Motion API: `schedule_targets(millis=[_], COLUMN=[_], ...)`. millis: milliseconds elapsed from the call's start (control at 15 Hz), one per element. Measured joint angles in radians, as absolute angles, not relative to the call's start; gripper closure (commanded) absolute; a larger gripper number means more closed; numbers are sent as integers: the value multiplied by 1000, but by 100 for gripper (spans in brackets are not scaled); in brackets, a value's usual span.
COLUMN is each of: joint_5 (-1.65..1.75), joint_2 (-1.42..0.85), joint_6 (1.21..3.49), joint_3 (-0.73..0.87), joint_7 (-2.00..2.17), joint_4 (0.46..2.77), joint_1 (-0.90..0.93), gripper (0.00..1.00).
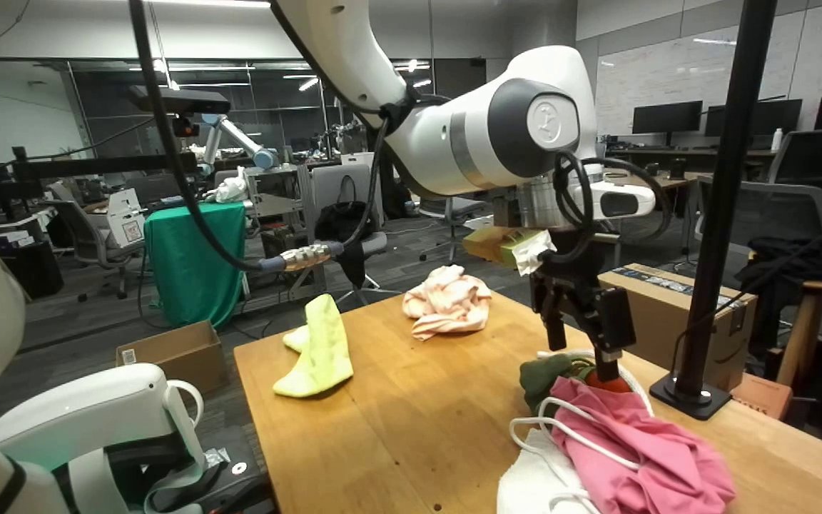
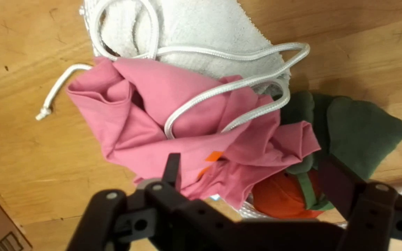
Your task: Move the peach shirt and green towel to the left then move the green towel towards you, then move the pink shirt to the right, then move the white towel to the right, move one rope towards you
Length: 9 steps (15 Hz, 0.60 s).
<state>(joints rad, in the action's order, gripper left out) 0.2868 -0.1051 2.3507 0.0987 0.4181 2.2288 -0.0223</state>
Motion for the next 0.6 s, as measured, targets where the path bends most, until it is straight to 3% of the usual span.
schedule_targets(millis=[600], joint_5=[342], joint_2=[-158], joint_6=[2354], joint_3=[136], joint_7=[627], joint_4=[2236], joint_1=[-24], gripper=[0])
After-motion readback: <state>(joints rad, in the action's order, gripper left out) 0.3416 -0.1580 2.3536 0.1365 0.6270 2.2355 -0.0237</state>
